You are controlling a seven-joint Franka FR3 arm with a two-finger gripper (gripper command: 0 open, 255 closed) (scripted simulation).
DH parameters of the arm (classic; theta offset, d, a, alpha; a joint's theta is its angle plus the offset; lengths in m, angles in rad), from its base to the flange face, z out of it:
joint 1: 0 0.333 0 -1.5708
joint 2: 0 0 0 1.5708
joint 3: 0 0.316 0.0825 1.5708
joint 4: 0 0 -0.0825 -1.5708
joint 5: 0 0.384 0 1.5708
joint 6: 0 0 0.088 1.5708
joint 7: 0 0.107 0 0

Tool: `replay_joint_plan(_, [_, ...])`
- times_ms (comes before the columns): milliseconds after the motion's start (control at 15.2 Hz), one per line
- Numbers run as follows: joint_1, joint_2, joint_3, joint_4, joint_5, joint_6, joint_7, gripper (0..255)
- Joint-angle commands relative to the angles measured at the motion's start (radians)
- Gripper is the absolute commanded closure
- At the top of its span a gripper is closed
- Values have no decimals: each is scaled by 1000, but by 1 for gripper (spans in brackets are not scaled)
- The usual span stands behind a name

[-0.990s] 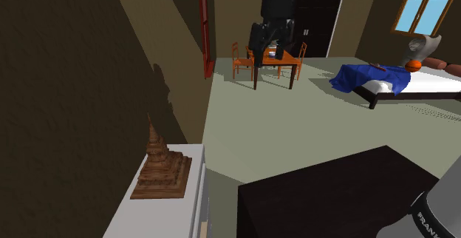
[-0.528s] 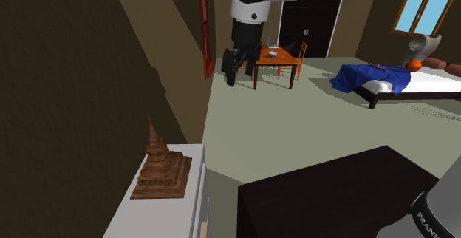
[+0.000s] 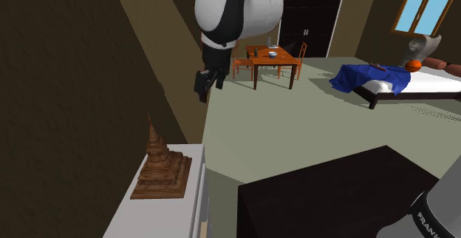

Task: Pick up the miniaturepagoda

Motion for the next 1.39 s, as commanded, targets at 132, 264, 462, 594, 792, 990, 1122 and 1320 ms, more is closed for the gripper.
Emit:
replay_joint_plan(132, [38, 139, 15, 79, -56, 100, 5, 0])
replay_joint_plan(264, [63, 202, 15, 121, -89, 140, 11, 0])
replay_joint_plan(462, [109, 294, 4, 188, -136, 194, 18, 0])
replay_joint_plan(594, [143, 354, -5, 236, -164, 225, 20, 0])
replay_joint_plan(792, [195, 442, -21, 314, -199, 265, 18, 0])
replay_joint_plan(990, [232, 505, -31, 373, -221, 290, 13, 0])
replay_joint_plan(1122, [240, 530, -41, 381, -224, 308, 17, 0])
replay_joint_plan(1320, [252, 567, -55, 393, -228, 334, 22, 0])
